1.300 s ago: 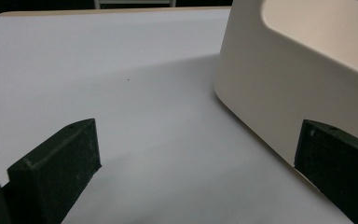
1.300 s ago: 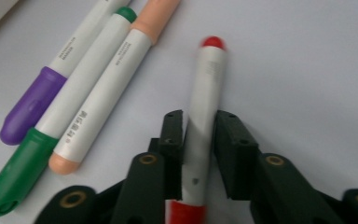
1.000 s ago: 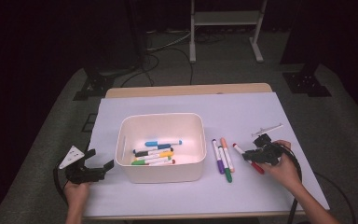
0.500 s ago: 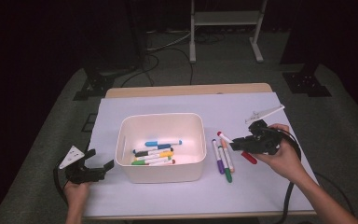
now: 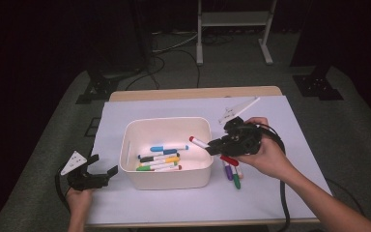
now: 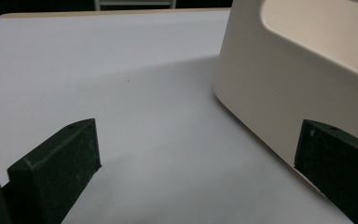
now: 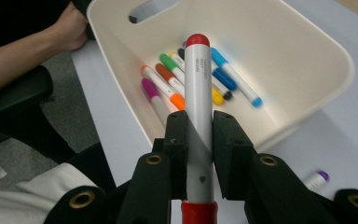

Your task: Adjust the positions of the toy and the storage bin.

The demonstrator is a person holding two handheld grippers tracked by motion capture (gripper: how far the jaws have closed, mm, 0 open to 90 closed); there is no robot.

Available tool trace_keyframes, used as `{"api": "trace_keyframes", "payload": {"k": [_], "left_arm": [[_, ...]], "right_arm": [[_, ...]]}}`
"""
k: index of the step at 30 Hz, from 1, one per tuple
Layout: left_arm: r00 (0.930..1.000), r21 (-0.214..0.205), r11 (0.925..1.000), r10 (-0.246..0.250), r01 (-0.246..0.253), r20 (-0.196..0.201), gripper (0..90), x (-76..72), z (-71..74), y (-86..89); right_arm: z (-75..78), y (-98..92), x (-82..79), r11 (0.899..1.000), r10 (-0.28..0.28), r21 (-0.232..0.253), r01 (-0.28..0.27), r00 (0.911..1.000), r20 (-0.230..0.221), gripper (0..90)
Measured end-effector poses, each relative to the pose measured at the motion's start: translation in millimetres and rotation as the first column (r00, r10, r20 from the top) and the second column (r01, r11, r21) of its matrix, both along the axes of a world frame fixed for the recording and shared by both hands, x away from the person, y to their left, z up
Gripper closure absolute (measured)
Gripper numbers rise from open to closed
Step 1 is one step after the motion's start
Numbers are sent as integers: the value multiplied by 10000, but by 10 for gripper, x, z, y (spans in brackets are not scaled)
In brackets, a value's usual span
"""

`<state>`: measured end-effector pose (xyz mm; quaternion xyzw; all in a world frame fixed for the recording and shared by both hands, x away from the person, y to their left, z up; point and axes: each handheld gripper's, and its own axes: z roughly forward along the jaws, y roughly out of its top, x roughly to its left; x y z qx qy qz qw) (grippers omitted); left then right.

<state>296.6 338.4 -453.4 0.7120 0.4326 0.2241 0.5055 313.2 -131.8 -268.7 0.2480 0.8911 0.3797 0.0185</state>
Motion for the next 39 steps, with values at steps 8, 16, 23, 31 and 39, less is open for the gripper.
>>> {"api": "trace_keyframes", "payload": {"k": [8,16,23,31,39], "left_arm": [[10000,3,10000,-23,23,-49,0,2,2,5],[10000,-31,10000,-22,22,-50,0,2,2,7],[10000,-45,10000,-29,29,-63,0,4,1,8],[10000,-67,10000,-21,21,-32,0,1,2,9],[10000,-78,10000,-14,13,-41,0,1,1,10]], "right_arm": [[-35,427,79,9941,1086,-53,-1086,9941,68,756],[-180,756,199,9863,1641,-124,-1644,9861,-245,756],[-309,1003,259,9761,2119,-411,-2136,9764,-418,756],[-435,1195,323,9671,2454,-549,-2482,9679,-542,756],[-527,1288,415,9627,2583,-651,-2626,9638,-664,755]]}}
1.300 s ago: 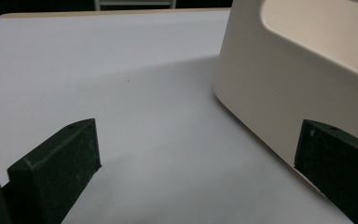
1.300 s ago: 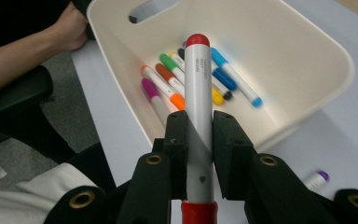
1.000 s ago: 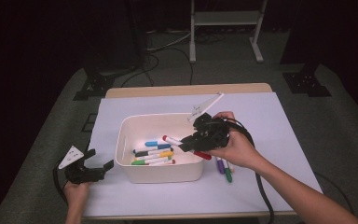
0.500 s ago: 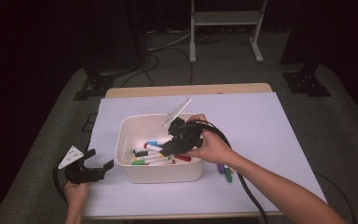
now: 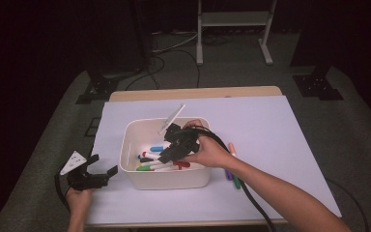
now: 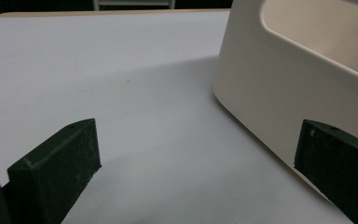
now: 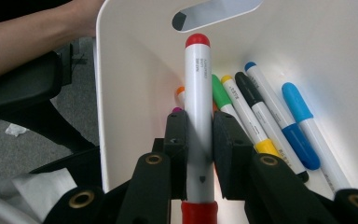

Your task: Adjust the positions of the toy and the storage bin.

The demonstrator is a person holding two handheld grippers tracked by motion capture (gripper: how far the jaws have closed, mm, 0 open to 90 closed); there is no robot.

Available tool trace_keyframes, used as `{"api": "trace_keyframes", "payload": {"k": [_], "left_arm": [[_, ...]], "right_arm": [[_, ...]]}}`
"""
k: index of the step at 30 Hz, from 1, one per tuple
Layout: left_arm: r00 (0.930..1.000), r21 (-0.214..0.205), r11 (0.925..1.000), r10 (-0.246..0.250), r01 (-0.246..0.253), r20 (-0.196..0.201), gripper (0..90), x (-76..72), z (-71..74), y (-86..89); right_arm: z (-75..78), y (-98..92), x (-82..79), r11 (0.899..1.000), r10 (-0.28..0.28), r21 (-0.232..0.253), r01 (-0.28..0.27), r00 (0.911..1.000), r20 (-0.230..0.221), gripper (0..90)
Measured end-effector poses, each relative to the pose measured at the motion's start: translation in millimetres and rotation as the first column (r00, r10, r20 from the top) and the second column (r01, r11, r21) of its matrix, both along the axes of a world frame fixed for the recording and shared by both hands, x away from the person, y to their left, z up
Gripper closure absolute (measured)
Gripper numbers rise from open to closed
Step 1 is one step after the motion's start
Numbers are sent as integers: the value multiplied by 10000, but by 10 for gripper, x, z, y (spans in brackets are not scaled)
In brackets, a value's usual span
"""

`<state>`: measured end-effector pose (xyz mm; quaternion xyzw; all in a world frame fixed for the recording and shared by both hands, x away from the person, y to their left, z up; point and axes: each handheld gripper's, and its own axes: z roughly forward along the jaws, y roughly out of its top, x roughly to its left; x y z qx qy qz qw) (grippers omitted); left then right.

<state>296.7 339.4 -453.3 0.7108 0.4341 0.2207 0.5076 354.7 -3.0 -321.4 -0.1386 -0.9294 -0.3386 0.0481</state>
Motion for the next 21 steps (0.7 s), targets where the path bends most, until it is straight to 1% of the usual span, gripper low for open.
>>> {"api": "trace_keyframes", "payload": {"k": [5,11,21], "left_arm": [[10000,-6,10000,-1,1,3,0,-1,0,0],[10000,-24,10000,6,-6,11,0,-2,0,1],[10000,-46,10000,2,-2,16,0,-2,0,4]], "right_arm": [[-36,57,20,10000,84,-39,-84,9999,-102,755],[-77,134,23,9994,256,-214,-258,9996,-97,755],[-145,219,29,9983,385,-436,-392,9991,-162,754]]}}
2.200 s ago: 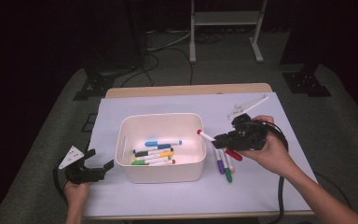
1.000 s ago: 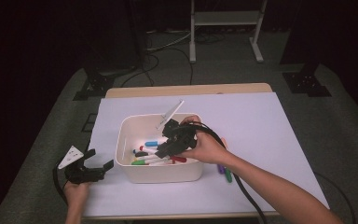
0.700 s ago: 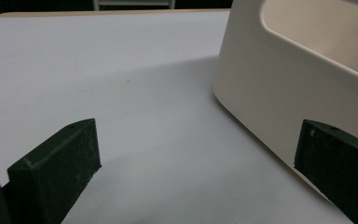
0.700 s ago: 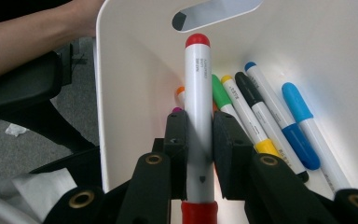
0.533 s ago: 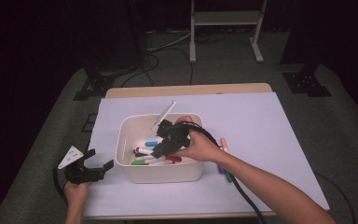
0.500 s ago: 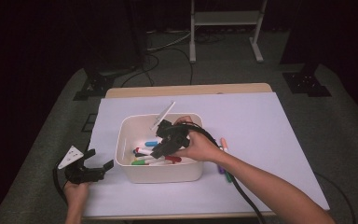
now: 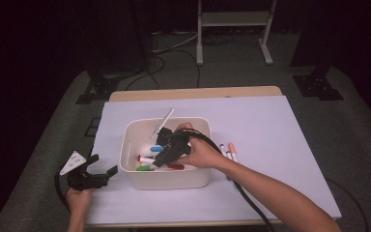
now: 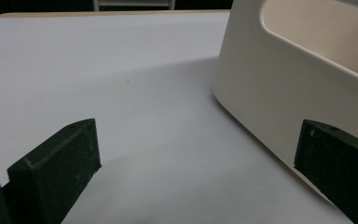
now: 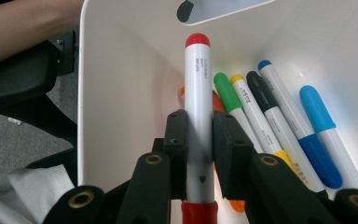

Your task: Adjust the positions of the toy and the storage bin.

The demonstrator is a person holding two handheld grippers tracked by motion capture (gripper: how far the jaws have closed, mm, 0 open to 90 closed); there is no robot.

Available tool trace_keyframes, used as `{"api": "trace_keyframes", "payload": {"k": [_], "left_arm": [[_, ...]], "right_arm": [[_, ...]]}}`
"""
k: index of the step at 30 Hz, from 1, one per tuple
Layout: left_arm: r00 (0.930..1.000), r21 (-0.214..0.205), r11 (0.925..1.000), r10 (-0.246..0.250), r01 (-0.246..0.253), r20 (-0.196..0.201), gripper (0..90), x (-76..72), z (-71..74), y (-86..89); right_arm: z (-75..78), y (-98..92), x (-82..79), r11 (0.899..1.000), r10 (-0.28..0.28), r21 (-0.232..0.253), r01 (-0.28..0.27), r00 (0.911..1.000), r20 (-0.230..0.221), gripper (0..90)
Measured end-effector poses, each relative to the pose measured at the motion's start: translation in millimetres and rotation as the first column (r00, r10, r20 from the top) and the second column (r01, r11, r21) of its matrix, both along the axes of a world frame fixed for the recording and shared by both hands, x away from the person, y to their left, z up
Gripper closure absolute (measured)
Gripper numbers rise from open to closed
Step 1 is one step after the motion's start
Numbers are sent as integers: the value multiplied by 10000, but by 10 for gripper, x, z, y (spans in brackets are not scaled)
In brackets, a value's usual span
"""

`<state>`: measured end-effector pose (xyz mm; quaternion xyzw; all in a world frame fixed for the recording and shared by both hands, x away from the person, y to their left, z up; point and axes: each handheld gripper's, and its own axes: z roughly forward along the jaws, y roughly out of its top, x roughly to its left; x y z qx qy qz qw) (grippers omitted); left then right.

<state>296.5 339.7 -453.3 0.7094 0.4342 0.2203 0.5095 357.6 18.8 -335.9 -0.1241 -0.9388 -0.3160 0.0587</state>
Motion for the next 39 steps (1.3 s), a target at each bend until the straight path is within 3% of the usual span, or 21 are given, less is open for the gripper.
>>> {"api": "trace_keyframes", "payload": {"k": [6,8,15,22,27,33,39], "left_arm": [[10000,-2,10000,-6,6,10,0,-1,0,1],[10000,-6,10000,-7,7,8,0,0,0,2],[10000,-5,10000,-10,10,5,0,0,0,2],[10000,29,10000,-4,4,14,0,-2,1,-3],[10000,101,9999,-2,2,-5,0,-1,2,-5],[10000,116,9999,3,-3,-13,0,0,1,-10],[10000,124,9999,20,-20,-11,0,1,1,-12]], "right_arm": [[-27,30,-7,9999,82,-109,-82,10000,5,750],[-31,36,-12,9998,120,-142,-121,9999,-101,708],[85,-83,-22,9999,-134,8,134,9999,25,674],[305,-518,-3,9942,-915,587,901,9956,209,649],[420,-932,4,9819,-1648,1000,1609,9858,321,632],[485,-1380,-33,9599,-2552,1283,2494,9664,308,621],[429,-1768,-34,9380,-3239,1384,3179,9458,226,613]]}}
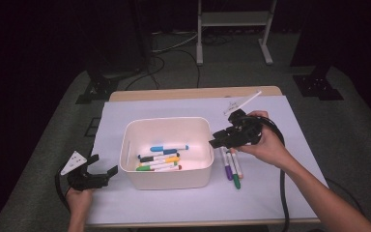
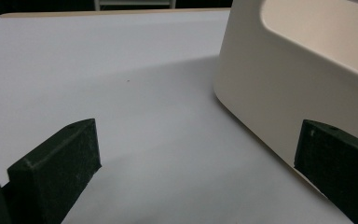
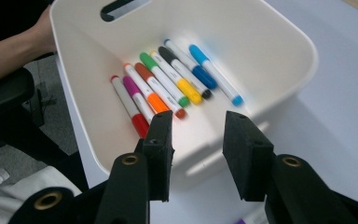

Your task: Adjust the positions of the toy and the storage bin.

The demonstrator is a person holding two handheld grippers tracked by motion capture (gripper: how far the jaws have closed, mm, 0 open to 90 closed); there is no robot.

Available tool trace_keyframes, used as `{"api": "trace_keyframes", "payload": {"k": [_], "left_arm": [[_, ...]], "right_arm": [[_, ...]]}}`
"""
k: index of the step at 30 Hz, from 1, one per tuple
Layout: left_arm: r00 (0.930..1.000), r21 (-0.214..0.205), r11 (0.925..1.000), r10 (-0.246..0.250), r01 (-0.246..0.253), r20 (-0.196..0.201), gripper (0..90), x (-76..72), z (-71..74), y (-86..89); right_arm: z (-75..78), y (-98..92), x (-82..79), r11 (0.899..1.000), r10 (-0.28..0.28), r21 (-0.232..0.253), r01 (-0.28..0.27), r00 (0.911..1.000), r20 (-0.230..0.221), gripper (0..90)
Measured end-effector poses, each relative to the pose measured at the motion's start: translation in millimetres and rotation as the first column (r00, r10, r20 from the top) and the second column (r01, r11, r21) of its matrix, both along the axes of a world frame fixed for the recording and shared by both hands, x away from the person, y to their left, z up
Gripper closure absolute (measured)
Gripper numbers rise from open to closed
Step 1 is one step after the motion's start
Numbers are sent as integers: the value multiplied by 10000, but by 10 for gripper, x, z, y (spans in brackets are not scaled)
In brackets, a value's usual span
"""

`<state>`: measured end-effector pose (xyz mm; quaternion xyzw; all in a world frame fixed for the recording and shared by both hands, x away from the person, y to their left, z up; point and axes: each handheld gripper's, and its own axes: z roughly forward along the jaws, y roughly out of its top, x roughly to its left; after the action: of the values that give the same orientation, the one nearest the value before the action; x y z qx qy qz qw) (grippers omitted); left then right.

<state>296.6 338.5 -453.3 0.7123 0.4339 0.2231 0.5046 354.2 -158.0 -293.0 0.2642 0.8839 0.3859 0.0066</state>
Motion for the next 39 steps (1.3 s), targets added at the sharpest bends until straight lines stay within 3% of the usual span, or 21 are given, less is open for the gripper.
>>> {"api": "trace_keyframes", "payload": {"k": [5,9,18,29,33,39], "left_arm": [[10000,-9,10000,9,-9,15,0,-2,0,-1],[10000,-6,10000,7,-7,29,0,-1,-1,-1],[10000,6,10000,5,-5,44,0,-2,-1,1],[10000,12,10000,15,-15,91,0,-8,-1,0],[9999,19,10000,10,-10,138,0,-9,-1,2],[9999,-34,10000,6,-6,120,0,-10,-1,6]], "right_arm": [[-78,-226,1,9990,-442,48,443,9990,-107,604],[-230,-371,12,9968,-798,-11,798,9964,-280,598],[-763,-607,78,9824,-1828,-497,1798,9812,-622,575],[-1211,-651,117,9638,-2568,-963,2487,9629,-832,575],[-1324,-602,138,9589,-2678,-1187,2579,9604,-769,576],[-1437,-597,155,9413,-3097,-1586,2981,9493,-541,585]]}}
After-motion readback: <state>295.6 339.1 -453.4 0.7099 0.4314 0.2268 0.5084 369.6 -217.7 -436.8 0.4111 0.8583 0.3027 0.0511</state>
